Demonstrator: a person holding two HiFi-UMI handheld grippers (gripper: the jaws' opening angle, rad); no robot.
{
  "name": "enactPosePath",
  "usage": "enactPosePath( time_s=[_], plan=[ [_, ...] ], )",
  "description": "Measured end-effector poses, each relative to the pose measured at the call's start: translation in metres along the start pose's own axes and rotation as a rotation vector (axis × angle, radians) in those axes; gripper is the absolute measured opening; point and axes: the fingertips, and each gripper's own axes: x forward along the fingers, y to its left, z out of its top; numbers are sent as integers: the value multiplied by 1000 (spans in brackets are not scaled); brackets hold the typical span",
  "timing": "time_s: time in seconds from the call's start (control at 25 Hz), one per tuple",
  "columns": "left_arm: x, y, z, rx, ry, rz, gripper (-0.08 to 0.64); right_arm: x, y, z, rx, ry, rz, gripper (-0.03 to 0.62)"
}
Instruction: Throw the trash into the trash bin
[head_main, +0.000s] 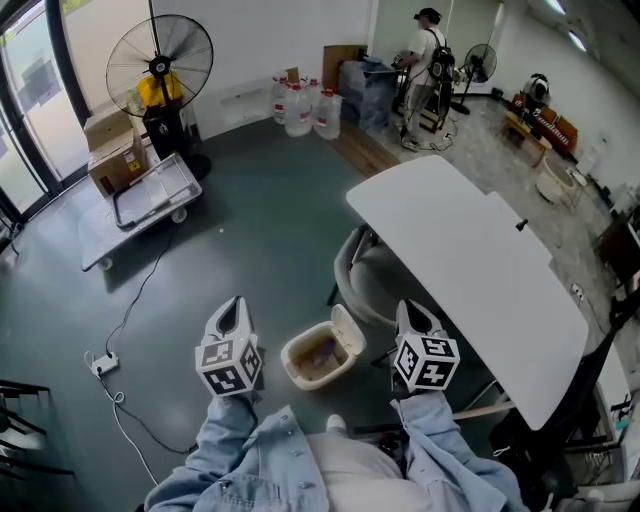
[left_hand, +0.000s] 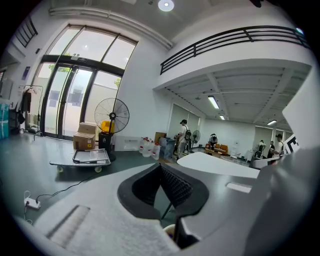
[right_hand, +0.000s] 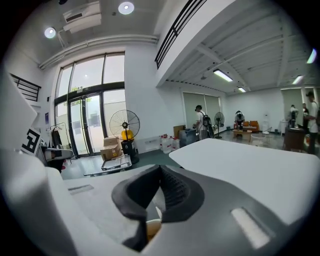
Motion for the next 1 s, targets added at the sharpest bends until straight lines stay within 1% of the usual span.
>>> enactPosePath(
  time_s=[0.12,0.28,0.52,1.0],
  plan=[
    [1,-6,3,5,-8,-1,9,-1,-5,0,9,0,-7,4],
    [2,-12,0,3,-1,-7,9,-4,-8,-4,-20,17,-25,3],
    [2,-20,-4,4,2,-17,9,-5,-17,-8,3,27,-46,3],
    [0,-27,-9,8,9,-29,9,-9,-20,-13,5,37,-54,3]
  ],
)
